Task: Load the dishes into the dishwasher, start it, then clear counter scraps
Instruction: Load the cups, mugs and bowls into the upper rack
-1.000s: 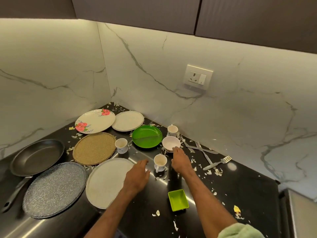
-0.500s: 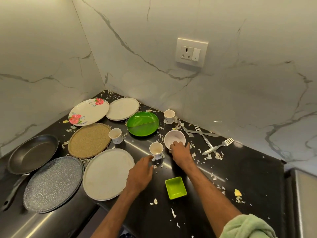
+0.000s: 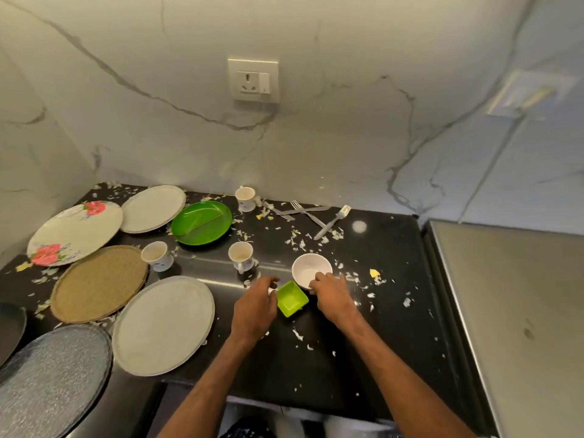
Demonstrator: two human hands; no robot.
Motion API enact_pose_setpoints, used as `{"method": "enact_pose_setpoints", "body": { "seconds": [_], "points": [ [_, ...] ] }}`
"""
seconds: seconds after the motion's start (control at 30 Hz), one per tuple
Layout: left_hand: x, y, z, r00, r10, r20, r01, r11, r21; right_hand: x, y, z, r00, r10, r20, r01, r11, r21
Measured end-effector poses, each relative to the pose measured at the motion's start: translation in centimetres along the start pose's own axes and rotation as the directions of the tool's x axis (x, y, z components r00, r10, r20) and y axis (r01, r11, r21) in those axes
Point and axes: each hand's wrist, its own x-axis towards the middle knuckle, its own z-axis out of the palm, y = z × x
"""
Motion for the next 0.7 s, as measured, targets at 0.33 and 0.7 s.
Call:
{"method": "enact_pose_setpoints", "body": {
  "seconds": [0.33, 0.7],
  "points": [
    [-7.7, 4.5, 3.7, 0.954, 0.251, 0.167, -0.231, 0.965, -0.126, -14.6, 1.5, 2.0, 0.966, 0.253, -0.054, -0.242, 0.958, 0.157],
    [-12.5, 15.1, 10.4, 0.703, 0.169, 0.690, 0.429, 0.674, -0.602, -28.7, 4.2, 1.9, 0.745, 0.642, 0.183, 0.221, -0.496, 0.840]
  ]
}}
